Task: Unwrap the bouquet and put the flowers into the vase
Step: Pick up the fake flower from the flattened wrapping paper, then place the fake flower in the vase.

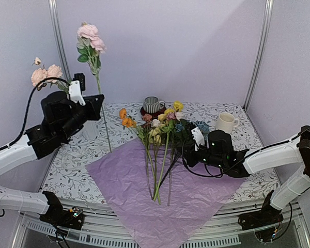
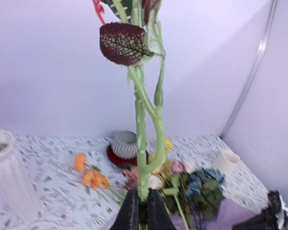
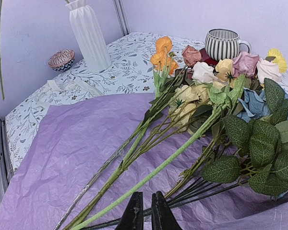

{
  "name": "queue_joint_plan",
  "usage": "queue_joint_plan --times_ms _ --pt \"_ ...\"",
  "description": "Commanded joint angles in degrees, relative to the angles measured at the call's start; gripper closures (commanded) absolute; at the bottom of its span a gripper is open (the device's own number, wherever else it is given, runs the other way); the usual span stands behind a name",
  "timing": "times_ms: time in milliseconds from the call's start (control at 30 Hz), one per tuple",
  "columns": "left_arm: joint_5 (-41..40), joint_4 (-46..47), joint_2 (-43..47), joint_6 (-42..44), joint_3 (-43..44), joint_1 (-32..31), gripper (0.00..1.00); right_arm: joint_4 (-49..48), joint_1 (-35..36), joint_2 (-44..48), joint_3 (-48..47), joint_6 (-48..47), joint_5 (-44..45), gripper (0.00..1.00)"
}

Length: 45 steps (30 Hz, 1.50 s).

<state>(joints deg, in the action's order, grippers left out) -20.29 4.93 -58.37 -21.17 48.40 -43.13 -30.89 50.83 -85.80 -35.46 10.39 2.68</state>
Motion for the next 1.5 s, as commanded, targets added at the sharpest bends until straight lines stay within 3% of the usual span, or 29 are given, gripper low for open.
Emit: queue_joint_plan --times_ms 0,133,267,533,1067,1200,1467 --pt "-6.7 3.7 -0.3 12.1 4.5 7.6 0.97 -0.4 -0.3 -0.1 -1.4 -0.6 0.7 0.91" --pt "-6.5 7.2 -4.4 17.6 10.0 12.4 1.00 -0.9 -0.3 -0.1 -1.2 -0.5 0.5 0.91" --pt "-8.1 9.4 -8.0 26.1 18.0 12.9 1.00 -0.7 -0.3 -0.7 -1.5 -0.6 0.7 0.91" --pt "-12.2 23.2 -13.0 42.4 21.3 15.1 1.00 -0.9 -0.2 -0.1 -1.3 -0.7 1.2 0.91" --pt "-9.2 31.1 -28.8 43.6 25.1 25.1 1.00 -1.2 -0.3 0.3 -0.9 -0.4 0.8 0.91" --pt "-10.6 35.3 -31.6 45.8 25.1 25.6 1.00 -1.3 -0.2 0.2 -0.9 -0.4 0.9 0.91" --pt "-11.8 32.3 -32.3 42.8 28.6 25.6 1.00 -1.2 -0.3 -0.2 -1.1 -0.8 1.4 0.91"
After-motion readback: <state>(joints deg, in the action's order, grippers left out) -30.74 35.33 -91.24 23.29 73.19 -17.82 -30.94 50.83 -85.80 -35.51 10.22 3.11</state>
